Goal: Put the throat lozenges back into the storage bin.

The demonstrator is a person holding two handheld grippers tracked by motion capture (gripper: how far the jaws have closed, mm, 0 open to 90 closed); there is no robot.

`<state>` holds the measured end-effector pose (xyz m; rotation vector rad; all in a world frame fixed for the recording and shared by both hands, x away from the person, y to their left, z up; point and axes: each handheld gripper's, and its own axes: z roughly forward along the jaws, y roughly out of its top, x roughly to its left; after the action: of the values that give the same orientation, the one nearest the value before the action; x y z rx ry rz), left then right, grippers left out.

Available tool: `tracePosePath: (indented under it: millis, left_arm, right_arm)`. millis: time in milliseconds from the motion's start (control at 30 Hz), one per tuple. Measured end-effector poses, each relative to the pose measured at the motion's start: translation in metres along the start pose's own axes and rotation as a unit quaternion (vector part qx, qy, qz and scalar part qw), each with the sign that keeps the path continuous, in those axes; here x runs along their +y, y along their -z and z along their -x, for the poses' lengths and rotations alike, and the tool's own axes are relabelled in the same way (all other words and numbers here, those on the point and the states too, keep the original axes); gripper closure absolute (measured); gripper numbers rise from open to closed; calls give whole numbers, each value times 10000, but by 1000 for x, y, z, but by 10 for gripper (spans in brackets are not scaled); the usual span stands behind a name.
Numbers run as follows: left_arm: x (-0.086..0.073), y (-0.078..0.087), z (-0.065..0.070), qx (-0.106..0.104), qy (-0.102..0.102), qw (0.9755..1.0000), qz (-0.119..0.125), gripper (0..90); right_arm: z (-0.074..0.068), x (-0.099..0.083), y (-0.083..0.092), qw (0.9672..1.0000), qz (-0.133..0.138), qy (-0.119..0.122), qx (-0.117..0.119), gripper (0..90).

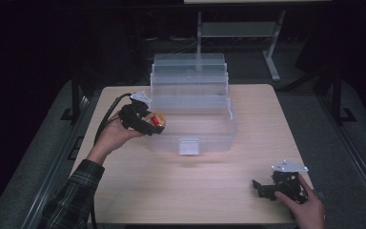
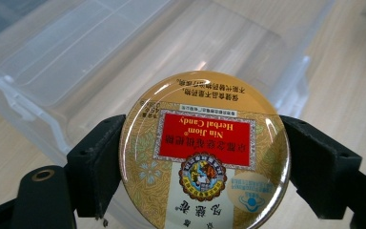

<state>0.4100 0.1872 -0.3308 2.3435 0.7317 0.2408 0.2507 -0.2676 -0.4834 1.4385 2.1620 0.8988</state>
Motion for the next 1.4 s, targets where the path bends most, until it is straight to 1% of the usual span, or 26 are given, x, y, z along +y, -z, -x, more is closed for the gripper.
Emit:
tracePosePath:
  millis: [133, 200, 300, 467, 500, 667, 833, 1233, 1400]
  left_arm:
    - [3, -4, -5, 51, 62, 10000, -23, 197]
    - [4, -5, -7, 60, 61, 10000, -44, 197]
    - [5, -8, -10, 108, 89, 9999, -25, 197]
    - [5, -14, -13, 115, 120, 9998, -60, 197]
    - [4, -16, -14, 116, 97, 9999, -74, 196]
    - [2, -22, -17, 108, 162, 9997, -109, 196]
    - [0, -25, -18, 83, 175, 9997, -116, 196]
    - [0, -28, -18, 50, 124, 9998, -122, 192]
    - [0, -28, -18, 58, 142, 9999, -65, 182]
  right_arm:
    - [0, 0, 0, 10000, 0, -1, -1, 0]
    - [0, 0, 0, 10000, 0, 0, 0, 0]
    - [0, 0, 0, 10000, 0, 0, -1, 0]
    - [0, 0, 0, 10000, -1, -1, 0, 0]
    - [0, 0, 0, 10000, -1, -1, -1, 0]
    - [0, 0, 0, 10000, 0, 1, 0, 0]
    - [0, 0, 0, 10000, 0, 1, 0, 0]
    - [0, 0, 0, 10000, 0, 1, -1, 0]
    - [0, 0, 0, 10000, -1, 0, -1, 0]
